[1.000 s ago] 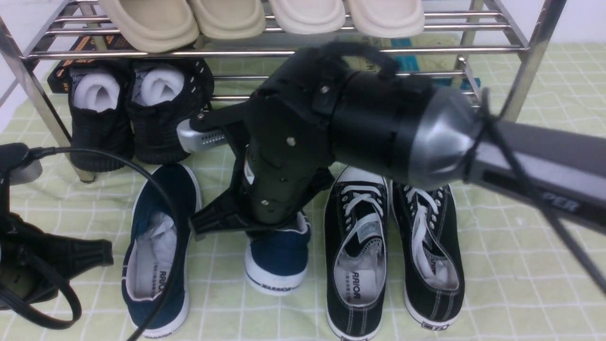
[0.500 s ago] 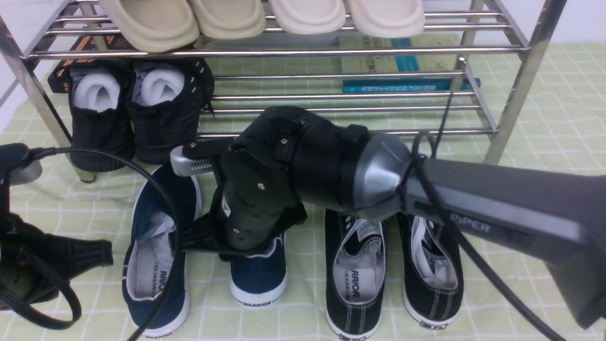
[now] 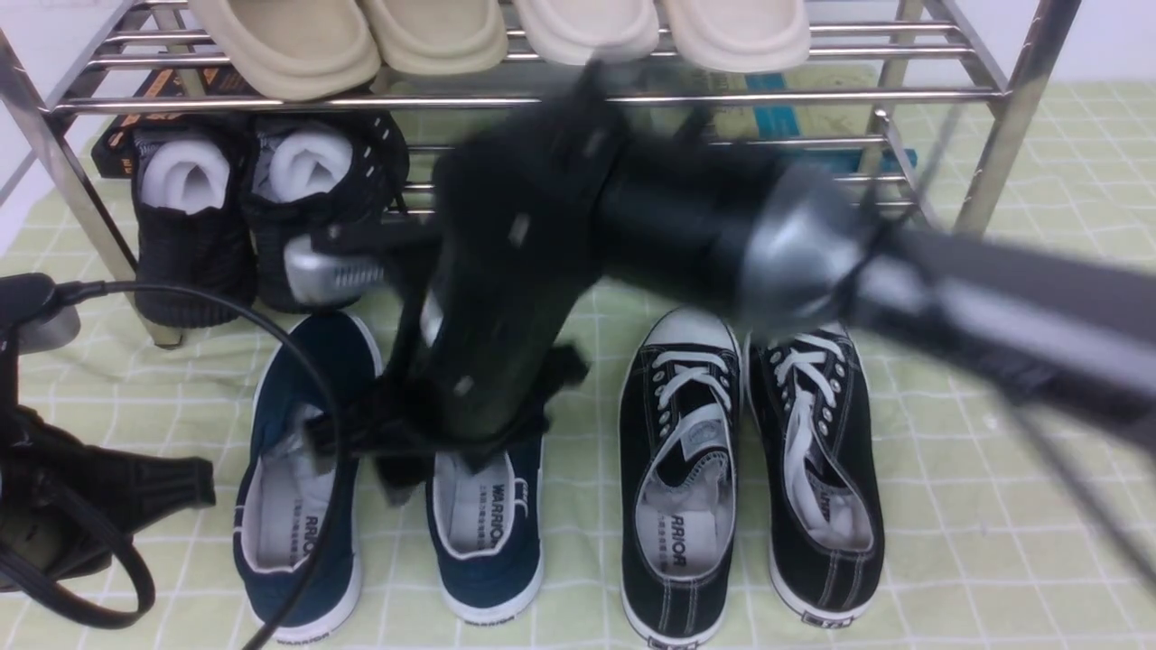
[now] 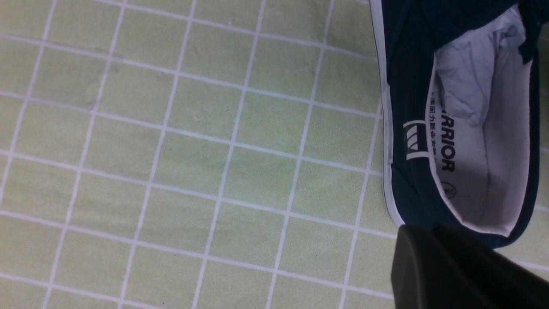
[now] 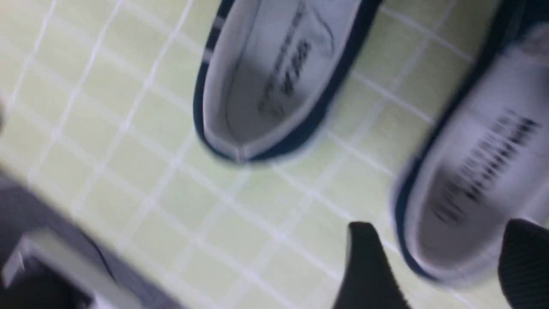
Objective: Take the shoes off the shelf with your hand from the green coffee tablecloth.
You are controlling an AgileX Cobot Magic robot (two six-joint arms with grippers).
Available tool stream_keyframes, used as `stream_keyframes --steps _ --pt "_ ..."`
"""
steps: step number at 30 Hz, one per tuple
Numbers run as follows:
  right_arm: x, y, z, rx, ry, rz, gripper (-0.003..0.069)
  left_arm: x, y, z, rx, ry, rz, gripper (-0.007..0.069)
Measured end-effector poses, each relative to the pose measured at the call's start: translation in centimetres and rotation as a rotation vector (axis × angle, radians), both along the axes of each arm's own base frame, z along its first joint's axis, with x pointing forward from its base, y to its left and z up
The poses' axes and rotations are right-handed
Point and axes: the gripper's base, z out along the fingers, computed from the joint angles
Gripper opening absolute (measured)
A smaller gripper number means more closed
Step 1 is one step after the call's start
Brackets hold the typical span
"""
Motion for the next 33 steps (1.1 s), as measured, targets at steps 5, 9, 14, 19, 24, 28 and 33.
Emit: stream_keyframes --steps 5,9,14,19,24,28,33 --pt "0.0 -3.4 7.3 0.078 -0.165 0.114 0.0358 0.0 0.0 0.0 -0.002 0.002 0.001 0.0054" --pt "-1.1 -7.0 12.3 0.115 -0.307 0.136 0.0227 0.0 -0.1 0.0 -0.011 0.005 0.002 0.0054" --pt "-3.5 -13.3 18.0 0.125 -0.496 0.083 0.0032 -0.1 -0.1 0.0 -0.018 0.008 0.003 0.0054" --pt "-7.3 -18.8 20.4 0.112 -0.596 0.039 -0.0015 -0.1 -0.1 -0.1 -0.021 0.009 0.004 0.0055" --pt "-12.5 -24.4 19.4 0.111 -0.607 0.018 -0.0015 -0.1 -0.1 -0.1 -0.02 0.009 0.004 0.0064" --pt "-15.0 -27.1 16.4 0.121 -0.589 -0.006 -0.0015 -0.1 -0.1 -0.1 -0.02 0.009 0.004 0.0066" --pt "-17.4 -29.5 10.0 0.271 -0.724 -0.034 -0.0011 -0.1 -0.1 -0.1 -0.019 0.009 0.004 0.0071"
